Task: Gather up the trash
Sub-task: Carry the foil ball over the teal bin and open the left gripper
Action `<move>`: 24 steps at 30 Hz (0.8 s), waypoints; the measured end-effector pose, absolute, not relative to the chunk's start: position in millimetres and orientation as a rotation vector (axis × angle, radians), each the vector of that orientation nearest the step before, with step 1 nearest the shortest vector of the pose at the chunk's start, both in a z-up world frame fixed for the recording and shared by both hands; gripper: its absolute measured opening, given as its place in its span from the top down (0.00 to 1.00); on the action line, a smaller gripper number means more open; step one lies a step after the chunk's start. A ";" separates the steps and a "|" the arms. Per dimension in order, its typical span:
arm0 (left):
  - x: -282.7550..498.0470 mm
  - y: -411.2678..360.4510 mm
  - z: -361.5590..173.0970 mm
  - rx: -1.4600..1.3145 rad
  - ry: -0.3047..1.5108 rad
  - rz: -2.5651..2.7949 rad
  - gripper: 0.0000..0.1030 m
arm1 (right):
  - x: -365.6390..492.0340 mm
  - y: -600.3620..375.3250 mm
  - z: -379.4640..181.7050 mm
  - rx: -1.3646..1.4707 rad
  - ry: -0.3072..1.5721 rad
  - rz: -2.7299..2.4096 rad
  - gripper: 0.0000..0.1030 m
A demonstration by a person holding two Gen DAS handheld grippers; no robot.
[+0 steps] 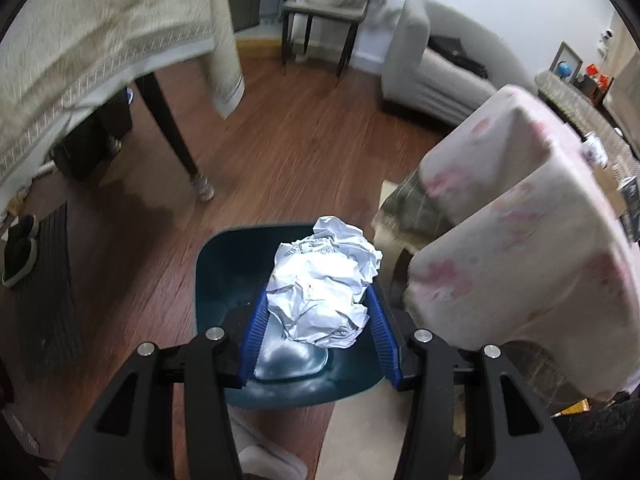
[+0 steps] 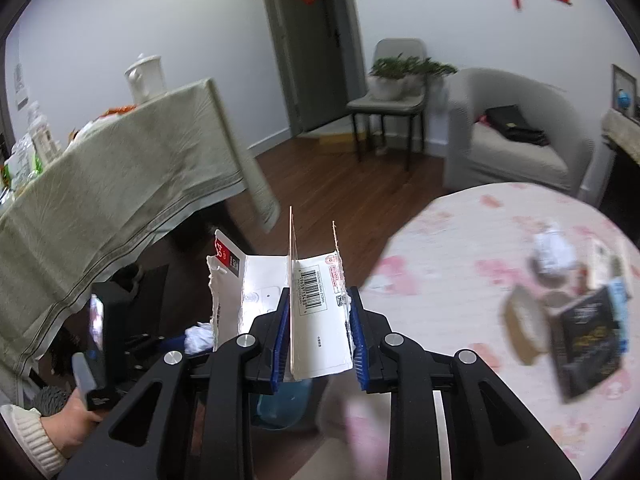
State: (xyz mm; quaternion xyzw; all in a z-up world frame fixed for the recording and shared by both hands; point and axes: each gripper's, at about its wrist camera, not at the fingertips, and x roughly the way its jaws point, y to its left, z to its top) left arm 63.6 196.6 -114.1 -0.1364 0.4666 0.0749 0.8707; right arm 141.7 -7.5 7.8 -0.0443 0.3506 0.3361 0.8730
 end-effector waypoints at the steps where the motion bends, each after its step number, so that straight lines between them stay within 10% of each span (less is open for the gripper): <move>1: 63.7 200.2 -119.3 -0.292 0.992 0.163 0.50 | 141.9 -1.8 4.6 -0.100 0.743 0.708 0.74; 24: 33.9 239.5 -100.2 -0.327 0.920 0.184 0.49 | 159.4 109.4 -121.9 -0.215 1.068 0.723 0.74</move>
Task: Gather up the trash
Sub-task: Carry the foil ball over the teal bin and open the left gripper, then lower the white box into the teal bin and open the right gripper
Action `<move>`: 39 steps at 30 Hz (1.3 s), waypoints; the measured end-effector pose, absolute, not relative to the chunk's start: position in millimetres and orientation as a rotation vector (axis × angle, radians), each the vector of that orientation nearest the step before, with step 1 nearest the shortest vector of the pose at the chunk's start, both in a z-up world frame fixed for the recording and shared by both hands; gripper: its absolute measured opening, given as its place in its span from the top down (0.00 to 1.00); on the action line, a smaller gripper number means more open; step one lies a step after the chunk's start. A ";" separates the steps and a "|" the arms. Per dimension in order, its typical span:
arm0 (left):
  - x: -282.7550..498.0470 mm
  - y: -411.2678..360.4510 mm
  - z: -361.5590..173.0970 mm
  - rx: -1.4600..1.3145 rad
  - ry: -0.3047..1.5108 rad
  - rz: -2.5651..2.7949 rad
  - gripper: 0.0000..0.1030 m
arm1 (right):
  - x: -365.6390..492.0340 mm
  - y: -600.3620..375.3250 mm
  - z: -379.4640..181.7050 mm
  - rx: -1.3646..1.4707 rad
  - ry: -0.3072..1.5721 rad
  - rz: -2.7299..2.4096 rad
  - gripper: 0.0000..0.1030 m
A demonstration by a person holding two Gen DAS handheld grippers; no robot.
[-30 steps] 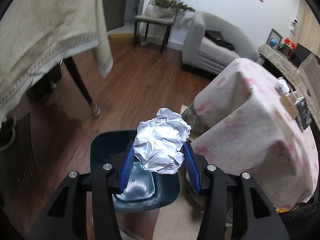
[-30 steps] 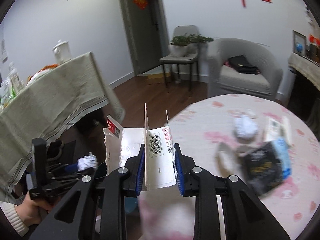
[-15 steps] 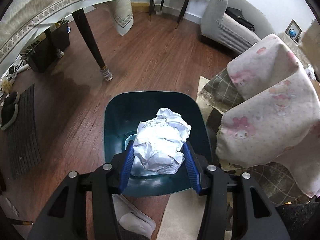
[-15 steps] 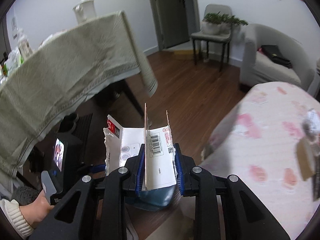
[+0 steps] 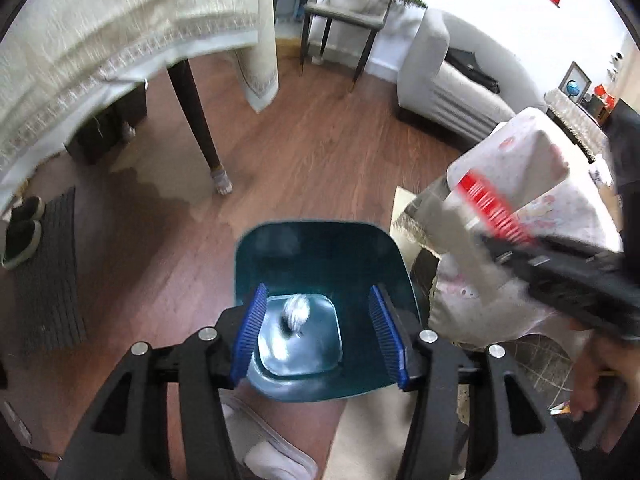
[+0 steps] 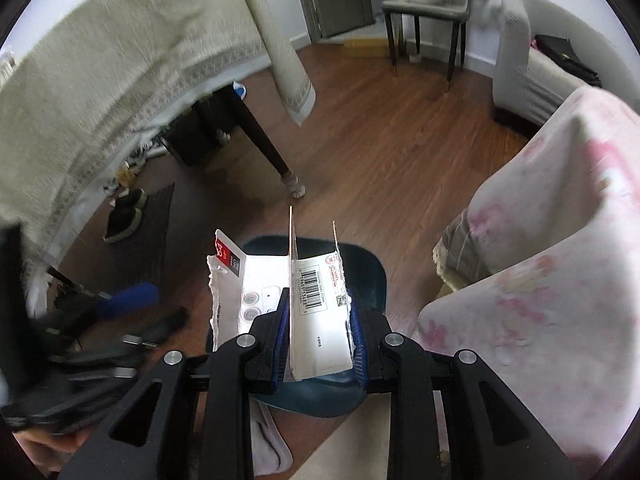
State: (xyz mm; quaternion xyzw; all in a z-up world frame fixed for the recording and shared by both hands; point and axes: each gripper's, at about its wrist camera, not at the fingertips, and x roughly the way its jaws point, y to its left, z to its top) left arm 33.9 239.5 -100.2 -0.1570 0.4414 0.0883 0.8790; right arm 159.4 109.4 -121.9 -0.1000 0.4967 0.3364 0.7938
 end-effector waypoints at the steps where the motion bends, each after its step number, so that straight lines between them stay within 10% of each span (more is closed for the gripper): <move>1: 29.9 243.4 -96.1 -0.330 0.905 0.190 0.50 | 158.7 113.7 -130.2 -0.234 1.084 0.719 0.74; 14: -2.4 263.1 -52.8 -0.378 0.776 0.180 0.72 | 144.5 155.4 -189.1 -0.397 1.177 0.716 0.74; 20: -15.8 270.9 -40.1 -0.409 0.732 0.185 0.72 | 140.4 162.3 -218.2 -0.458 1.235 0.688 0.52; 39: -20.4 260.8 -1.7 -0.369 0.620 0.185 0.61 | 121.3 157.1 -152.2 -0.422 1.089 0.819 0.49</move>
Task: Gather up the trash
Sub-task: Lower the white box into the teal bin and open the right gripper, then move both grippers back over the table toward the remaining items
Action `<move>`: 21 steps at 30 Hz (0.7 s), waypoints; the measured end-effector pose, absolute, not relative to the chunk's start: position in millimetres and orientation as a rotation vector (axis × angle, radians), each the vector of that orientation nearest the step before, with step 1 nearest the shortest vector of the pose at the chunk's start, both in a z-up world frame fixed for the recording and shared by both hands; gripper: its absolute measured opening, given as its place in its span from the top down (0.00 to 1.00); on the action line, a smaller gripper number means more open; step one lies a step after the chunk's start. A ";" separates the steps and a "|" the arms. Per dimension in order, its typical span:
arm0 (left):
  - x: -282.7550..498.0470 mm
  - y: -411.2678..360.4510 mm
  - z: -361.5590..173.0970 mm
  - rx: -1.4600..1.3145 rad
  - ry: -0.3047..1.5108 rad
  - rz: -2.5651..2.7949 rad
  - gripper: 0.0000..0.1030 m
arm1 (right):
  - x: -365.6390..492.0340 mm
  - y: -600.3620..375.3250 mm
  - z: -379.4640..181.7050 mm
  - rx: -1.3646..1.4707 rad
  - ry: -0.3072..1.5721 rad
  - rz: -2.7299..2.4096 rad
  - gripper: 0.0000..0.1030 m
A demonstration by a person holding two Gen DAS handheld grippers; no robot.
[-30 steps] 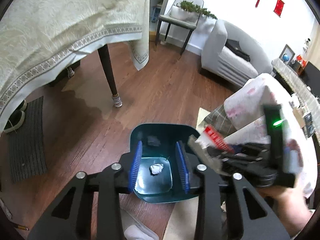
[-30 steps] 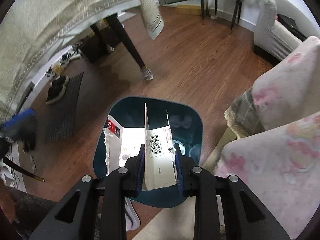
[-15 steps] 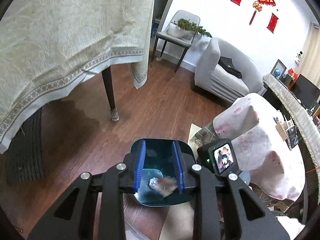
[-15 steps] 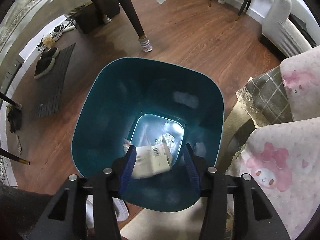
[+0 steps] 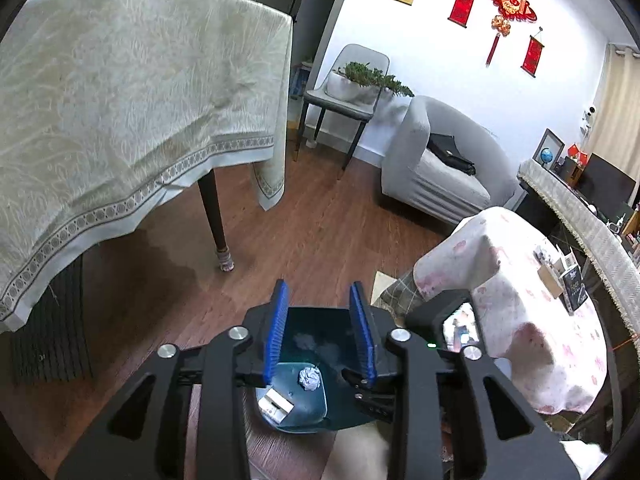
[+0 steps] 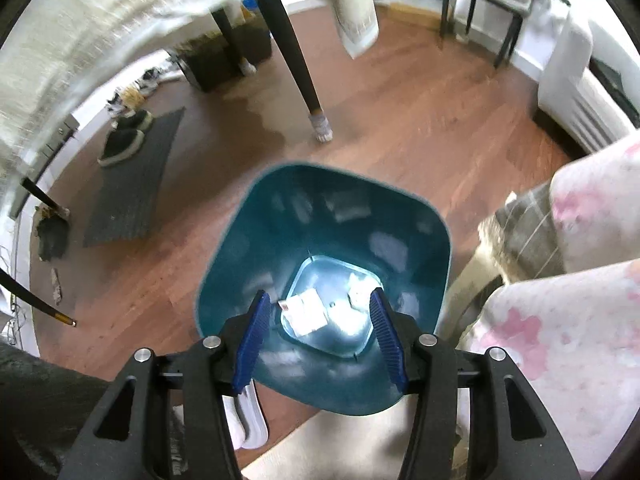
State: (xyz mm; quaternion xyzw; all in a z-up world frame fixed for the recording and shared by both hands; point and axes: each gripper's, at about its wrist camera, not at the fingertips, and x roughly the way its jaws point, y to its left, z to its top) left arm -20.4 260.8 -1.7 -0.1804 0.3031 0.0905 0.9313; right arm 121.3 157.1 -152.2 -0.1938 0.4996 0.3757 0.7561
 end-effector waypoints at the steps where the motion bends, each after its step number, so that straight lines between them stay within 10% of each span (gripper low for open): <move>1: -19.3 259.1 1.7 -0.370 0.612 0.190 0.57 | 120.2 152.9 -139.5 -0.411 1.059 0.830 0.48; 21: 32.3 163.2 38.3 -0.305 0.517 0.038 0.30 | 134.1 -0.4 2.7 -0.248 0.706 0.706 0.26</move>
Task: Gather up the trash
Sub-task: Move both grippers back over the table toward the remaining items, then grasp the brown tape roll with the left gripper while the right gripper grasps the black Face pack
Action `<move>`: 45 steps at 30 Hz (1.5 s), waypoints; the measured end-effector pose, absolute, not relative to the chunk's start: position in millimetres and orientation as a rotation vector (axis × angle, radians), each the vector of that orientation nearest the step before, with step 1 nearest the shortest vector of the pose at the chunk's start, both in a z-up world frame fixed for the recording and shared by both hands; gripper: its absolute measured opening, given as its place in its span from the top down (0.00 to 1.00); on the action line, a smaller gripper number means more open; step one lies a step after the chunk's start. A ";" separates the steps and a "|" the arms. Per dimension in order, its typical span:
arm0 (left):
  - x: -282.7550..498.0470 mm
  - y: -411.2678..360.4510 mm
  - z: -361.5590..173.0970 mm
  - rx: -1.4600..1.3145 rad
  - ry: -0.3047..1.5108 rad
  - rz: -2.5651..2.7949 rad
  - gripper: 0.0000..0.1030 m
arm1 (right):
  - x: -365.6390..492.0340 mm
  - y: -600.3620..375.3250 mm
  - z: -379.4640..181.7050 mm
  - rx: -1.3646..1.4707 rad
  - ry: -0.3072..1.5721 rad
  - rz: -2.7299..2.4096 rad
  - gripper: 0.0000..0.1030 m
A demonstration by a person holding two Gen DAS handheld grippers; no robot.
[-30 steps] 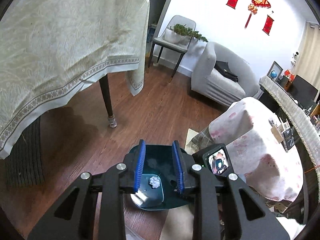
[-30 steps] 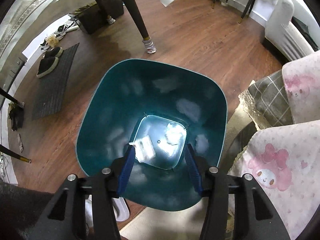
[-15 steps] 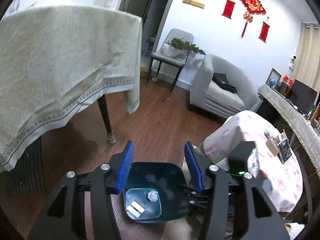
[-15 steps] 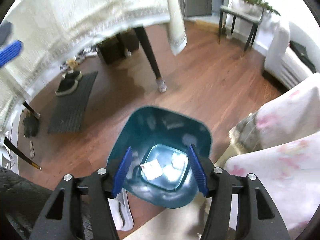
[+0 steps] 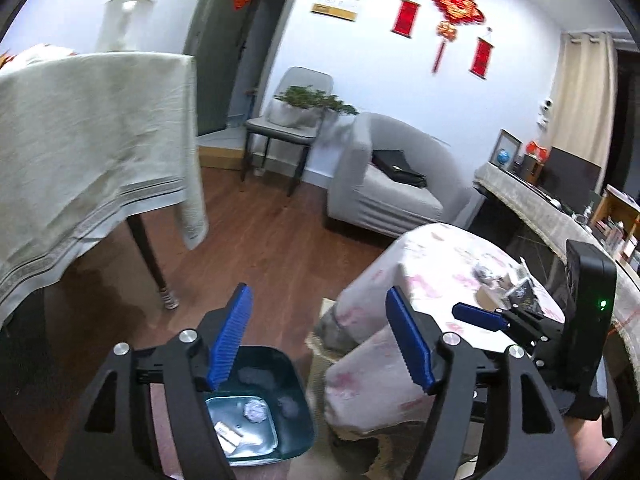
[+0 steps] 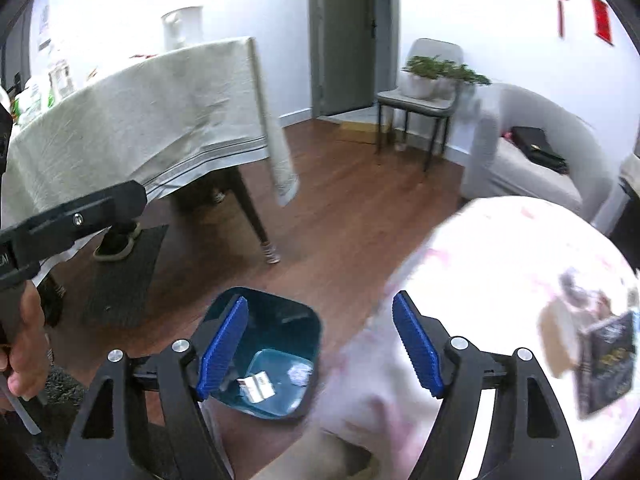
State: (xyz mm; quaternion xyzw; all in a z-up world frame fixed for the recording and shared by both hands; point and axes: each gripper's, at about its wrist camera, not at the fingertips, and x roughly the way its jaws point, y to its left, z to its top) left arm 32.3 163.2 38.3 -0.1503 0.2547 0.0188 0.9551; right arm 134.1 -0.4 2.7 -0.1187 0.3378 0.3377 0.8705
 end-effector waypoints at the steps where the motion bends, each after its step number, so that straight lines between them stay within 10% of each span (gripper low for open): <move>1: 38.3 153.4 38.4 -0.302 0.519 0.022 0.30 | 136.5 -11.3 5.5 -0.243 0.702 0.691 0.26; 45: 182.8 -71.6 -26.4 -0.173 0.812 -0.135 0.31 | 150.0 -268.9 6.2 -0.217 0.688 0.305 0.16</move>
